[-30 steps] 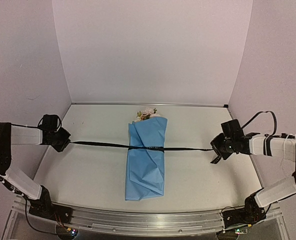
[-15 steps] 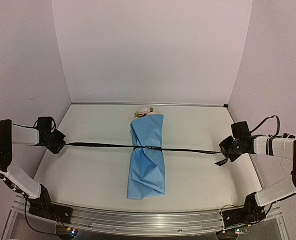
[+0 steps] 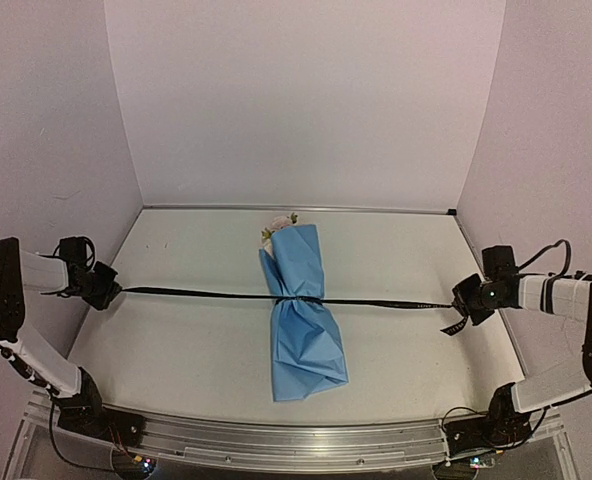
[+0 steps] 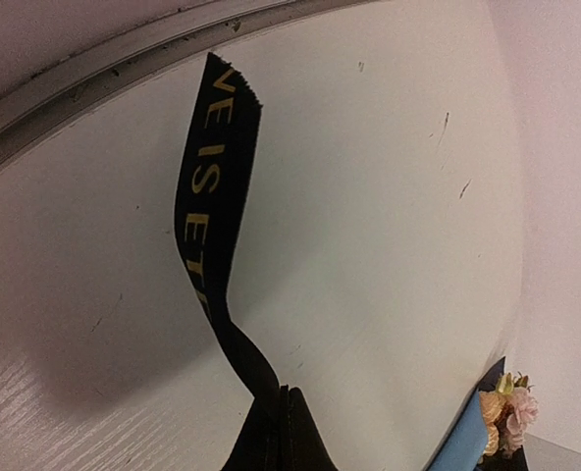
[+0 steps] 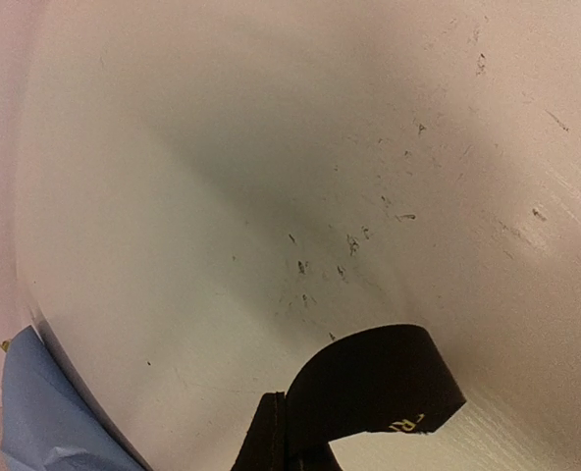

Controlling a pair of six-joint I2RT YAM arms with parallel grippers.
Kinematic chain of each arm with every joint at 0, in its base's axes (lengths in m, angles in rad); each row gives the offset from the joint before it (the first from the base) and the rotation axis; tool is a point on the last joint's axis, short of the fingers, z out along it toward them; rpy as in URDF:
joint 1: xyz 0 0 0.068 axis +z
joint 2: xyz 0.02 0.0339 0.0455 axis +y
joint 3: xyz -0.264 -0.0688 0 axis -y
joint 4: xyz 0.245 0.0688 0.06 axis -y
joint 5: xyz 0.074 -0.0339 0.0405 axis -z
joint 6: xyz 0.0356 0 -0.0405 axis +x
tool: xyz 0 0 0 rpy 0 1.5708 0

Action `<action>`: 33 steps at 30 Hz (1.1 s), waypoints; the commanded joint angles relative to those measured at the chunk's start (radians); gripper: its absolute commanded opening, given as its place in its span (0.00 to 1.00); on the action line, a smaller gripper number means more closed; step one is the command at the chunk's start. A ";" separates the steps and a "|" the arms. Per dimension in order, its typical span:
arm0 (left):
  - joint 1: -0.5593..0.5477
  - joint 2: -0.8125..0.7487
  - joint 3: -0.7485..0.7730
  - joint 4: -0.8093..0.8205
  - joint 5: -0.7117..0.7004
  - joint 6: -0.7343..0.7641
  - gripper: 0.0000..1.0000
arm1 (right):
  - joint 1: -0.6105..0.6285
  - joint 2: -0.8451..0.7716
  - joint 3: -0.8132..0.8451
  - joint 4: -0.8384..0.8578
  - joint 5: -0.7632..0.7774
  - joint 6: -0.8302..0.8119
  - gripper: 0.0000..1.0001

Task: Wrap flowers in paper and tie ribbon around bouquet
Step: Tie the ribbon around the folded bouquet, then place the right side of the half-tied ribbon at the center of the board.

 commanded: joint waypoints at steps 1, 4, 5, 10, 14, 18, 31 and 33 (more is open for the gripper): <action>0.091 -0.002 -0.009 0.040 -0.073 0.041 0.00 | -0.088 -0.031 -0.017 -0.020 0.088 -0.032 0.00; 0.130 -0.004 -0.016 0.040 -0.050 0.047 0.00 | -0.132 -0.038 -0.025 -0.018 0.064 -0.040 0.00; 0.141 -0.003 -0.016 0.040 -0.044 0.050 0.00 | -0.142 -0.040 -0.025 -0.018 0.060 -0.043 0.00; 0.176 0.007 -0.008 0.040 -0.022 0.063 0.00 | -0.167 -0.055 -0.027 -0.019 0.050 -0.053 0.00; 0.174 0.028 0.002 0.061 0.015 0.084 0.00 | -0.167 -0.046 -0.016 -0.017 0.028 -0.071 0.00; 0.162 0.042 -0.002 0.072 0.032 0.098 0.00 | -0.159 -0.010 -0.003 -0.017 0.009 -0.096 0.00; -0.047 0.127 0.090 0.001 -0.012 0.138 0.00 | 0.025 0.144 0.124 -0.072 0.054 -0.124 0.00; -0.048 0.140 0.089 -0.003 -0.012 0.145 0.00 | 0.028 0.152 0.129 -0.072 0.054 -0.129 0.05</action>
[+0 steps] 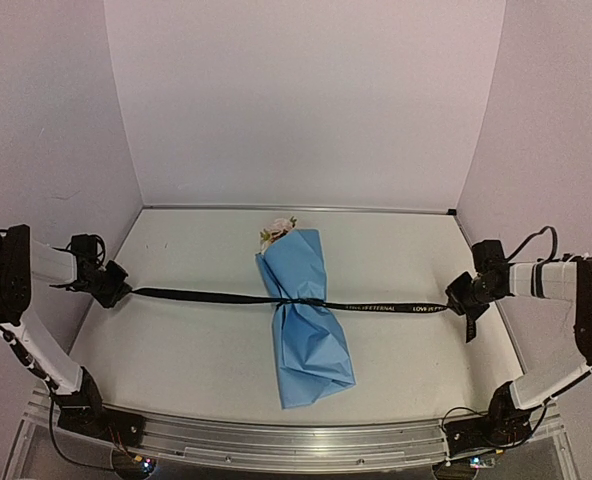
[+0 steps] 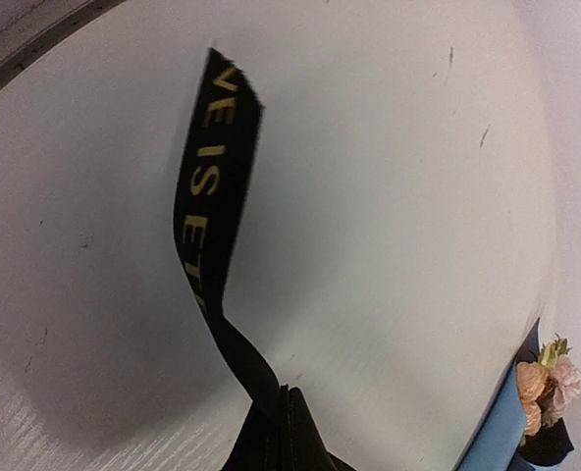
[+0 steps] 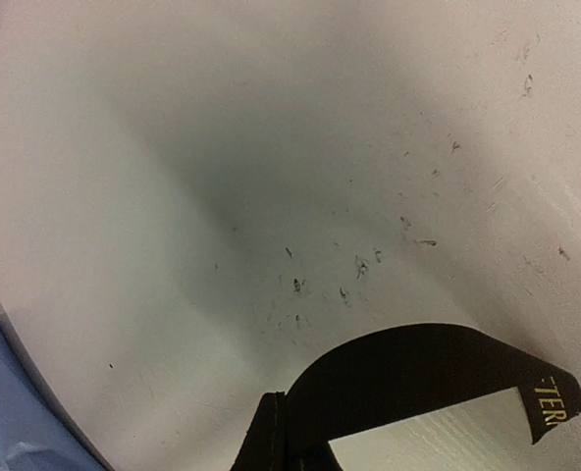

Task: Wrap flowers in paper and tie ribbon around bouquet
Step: Place the right side of the half-tied ribbon at the center of the board.

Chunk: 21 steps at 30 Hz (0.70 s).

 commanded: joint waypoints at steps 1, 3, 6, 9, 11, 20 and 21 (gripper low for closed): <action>-0.003 0.031 0.024 0.001 -0.049 0.027 0.00 | 0.015 0.023 0.037 -0.020 0.054 -0.022 0.06; -0.004 0.033 0.024 -0.005 -0.054 0.036 0.00 | 0.015 0.026 0.039 -0.023 0.058 -0.025 0.08; -0.005 0.036 0.026 -0.004 -0.043 0.041 0.00 | 0.015 0.031 0.045 -0.025 0.053 -0.028 0.09; -0.006 0.039 0.027 -0.003 -0.031 0.046 0.00 | 0.022 0.035 0.050 -0.028 0.052 -0.034 0.16; -0.010 0.045 0.027 -0.003 -0.023 0.051 0.00 | 0.028 0.036 0.053 -0.032 0.046 -0.035 0.24; -0.017 0.065 0.012 0.016 0.005 0.057 0.00 | 0.085 0.001 0.065 -0.057 0.051 -0.037 0.65; -0.018 0.067 0.011 0.018 0.006 0.058 0.00 | 0.103 -0.011 0.065 -0.059 0.055 -0.033 0.66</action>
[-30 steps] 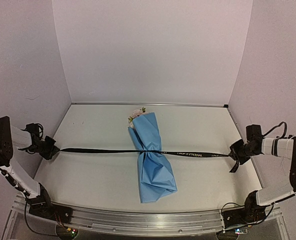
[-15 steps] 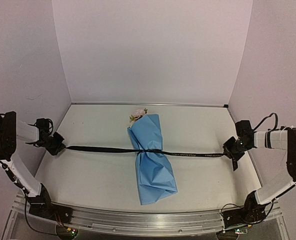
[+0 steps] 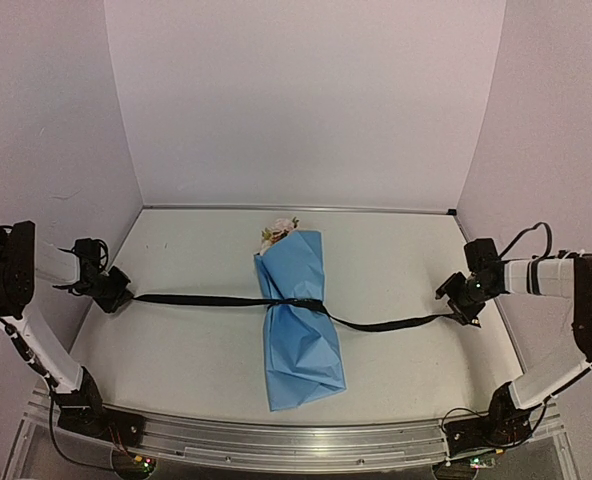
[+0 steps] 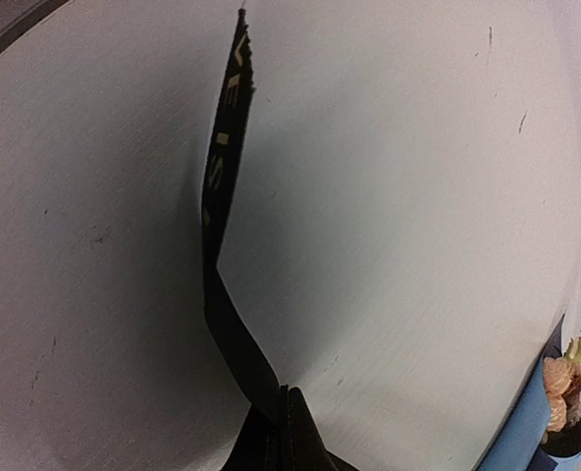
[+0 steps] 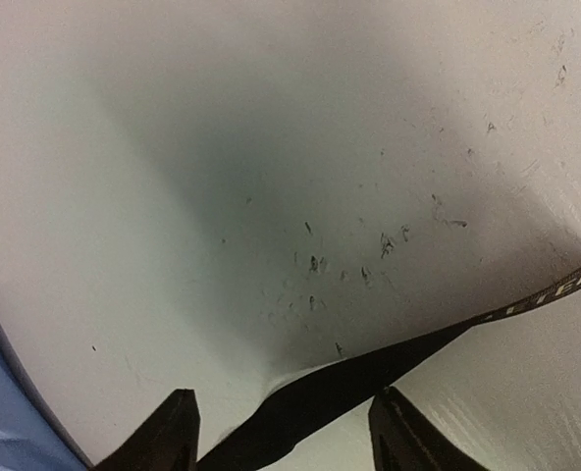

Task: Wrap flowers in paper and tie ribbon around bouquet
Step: Place the right side of the half-tied ribbon at the center of the board, then pick up the right side of the half-tied ribbon from the center of the board.

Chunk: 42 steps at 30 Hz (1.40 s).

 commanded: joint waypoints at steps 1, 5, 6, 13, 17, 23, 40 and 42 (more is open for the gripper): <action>-0.005 0.012 0.008 0.026 0.016 0.023 0.00 | 0.059 -0.050 0.034 -0.025 0.024 0.008 0.67; -0.005 0.018 0.004 0.033 0.020 0.024 0.00 | 0.160 -0.103 0.013 -0.006 0.002 0.122 0.70; -0.004 0.019 0.003 0.034 0.021 0.023 0.00 | 0.182 -0.118 -0.005 0.016 0.002 0.158 0.71; -0.005 0.021 -0.007 0.046 0.028 0.022 0.00 | 0.332 -0.155 -0.091 0.168 0.005 0.437 0.74; -0.005 0.022 -0.010 0.051 0.029 0.024 0.00 | 0.466 -0.098 -0.094 0.268 0.027 0.597 0.71; -0.006 0.016 -0.015 0.055 0.037 0.023 0.00 | 0.568 0.011 -0.045 0.391 0.022 0.710 0.66; -0.005 0.019 -0.018 0.055 0.059 0.031 0.00 | 0.659 0.244 0.014 0.563 0.027 0.845 0.52; -0.005 0.015 -0.020 0.055 0.059 0.032 0.00 | 0.659 0.265 0.032 0.565 0.031 0.839 0.42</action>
